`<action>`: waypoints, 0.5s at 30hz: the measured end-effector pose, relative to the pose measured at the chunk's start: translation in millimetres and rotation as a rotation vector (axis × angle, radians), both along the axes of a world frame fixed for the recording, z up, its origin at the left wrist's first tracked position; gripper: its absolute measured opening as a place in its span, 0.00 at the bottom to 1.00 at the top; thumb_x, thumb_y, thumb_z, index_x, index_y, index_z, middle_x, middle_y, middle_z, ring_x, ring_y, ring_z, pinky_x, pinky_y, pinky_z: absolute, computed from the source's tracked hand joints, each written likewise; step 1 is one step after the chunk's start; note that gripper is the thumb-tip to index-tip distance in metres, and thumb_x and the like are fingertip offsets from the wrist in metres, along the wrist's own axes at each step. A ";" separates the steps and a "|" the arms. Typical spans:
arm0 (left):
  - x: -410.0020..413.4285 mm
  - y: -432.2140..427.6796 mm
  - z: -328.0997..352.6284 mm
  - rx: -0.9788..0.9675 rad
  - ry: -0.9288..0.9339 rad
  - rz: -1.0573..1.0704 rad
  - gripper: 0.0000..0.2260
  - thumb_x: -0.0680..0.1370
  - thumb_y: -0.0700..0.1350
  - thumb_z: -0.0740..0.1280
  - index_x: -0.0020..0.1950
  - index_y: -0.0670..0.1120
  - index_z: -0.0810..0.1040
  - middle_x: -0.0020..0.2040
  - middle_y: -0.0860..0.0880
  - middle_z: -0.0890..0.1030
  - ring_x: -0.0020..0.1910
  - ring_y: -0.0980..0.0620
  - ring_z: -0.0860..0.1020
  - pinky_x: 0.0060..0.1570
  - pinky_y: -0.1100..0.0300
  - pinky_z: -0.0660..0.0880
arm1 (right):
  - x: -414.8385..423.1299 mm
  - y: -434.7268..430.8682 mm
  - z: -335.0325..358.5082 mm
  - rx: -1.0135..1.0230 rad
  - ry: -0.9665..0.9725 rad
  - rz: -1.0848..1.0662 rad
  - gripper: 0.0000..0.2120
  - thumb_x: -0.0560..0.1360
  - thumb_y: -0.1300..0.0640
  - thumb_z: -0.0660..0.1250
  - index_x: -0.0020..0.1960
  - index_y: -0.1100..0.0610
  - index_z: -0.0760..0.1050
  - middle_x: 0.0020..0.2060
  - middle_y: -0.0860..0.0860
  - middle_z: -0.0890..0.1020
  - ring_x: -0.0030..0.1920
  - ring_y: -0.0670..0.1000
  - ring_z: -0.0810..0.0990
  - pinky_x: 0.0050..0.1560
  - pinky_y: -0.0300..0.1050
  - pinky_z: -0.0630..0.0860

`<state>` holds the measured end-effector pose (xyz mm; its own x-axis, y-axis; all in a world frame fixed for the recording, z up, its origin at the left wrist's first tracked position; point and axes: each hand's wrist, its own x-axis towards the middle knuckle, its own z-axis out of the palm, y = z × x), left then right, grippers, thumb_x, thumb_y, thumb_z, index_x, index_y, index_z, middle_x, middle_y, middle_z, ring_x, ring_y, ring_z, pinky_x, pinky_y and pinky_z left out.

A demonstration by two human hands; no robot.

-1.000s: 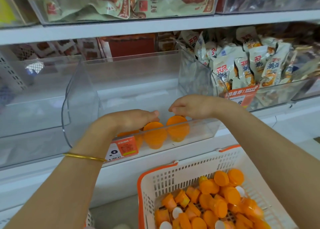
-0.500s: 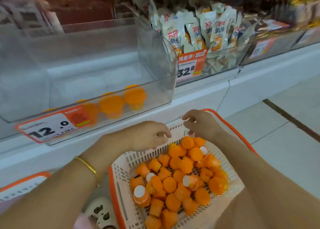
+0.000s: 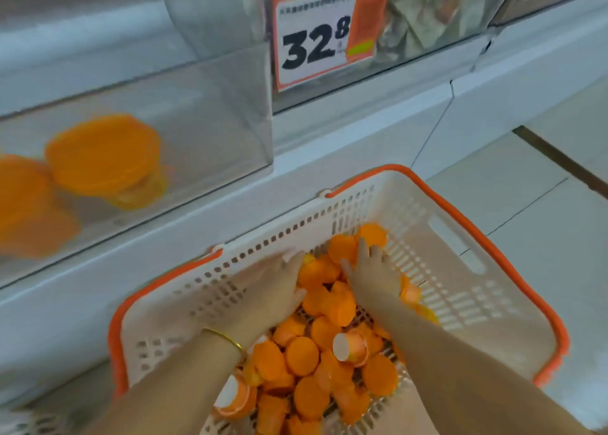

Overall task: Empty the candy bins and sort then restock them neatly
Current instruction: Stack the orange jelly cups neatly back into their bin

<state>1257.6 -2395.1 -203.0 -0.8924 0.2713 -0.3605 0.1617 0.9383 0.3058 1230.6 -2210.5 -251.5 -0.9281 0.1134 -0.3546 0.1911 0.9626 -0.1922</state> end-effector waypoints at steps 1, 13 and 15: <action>-2.6 4.9 -6.9 0.002 0.042 0.005 0.30 0.80 0.54 0.60 0.77 0.51 0.50 0.76 0.47 0.58 0.72 0.49 0.64 0.67 0.55 0.65 | -0.7 -3.1 -8.8 0.017 0.039 0.002 0.31 0.80 0.39 0.51 0.77 0.54 0.52 0.69 0.57 0.65 0.69 0.62 0.64 0.59 0.55 0.71; -10.6 22.3 -63.1 0.190 0.018 0.229 0.10 0.80 0.46 0.60 0.60 0.52 0.66 0.57 0.51 0.72 0.48 0.55 0.75 0.43 0.61 0.75 | -20.3 -14.7 -48.0 -0.054 0.282 0.034 0.19 0.80 0.46 0.59 0.65 0.55 0.71 0.57 0.54 0.77 0.57 0.58 0.75 0.54 0.54 0.70; -7.9 18.4 -50.2 0.213 0.048 0.295 0.04 0.80 0.44 0.56 0.53 0.51 0.67 0.46 0.51 0.74 0.39 0.57 0.71 0.36 0.66 0.69 | -19.7 -11.4 -41.4 -0.088 0.277 0.075 0.19 0.81 0.46 0.56 0.67 0.54 0.69 0.60 0.53 0.76 0.61 0.57 0.73 0.59 0.53 0.67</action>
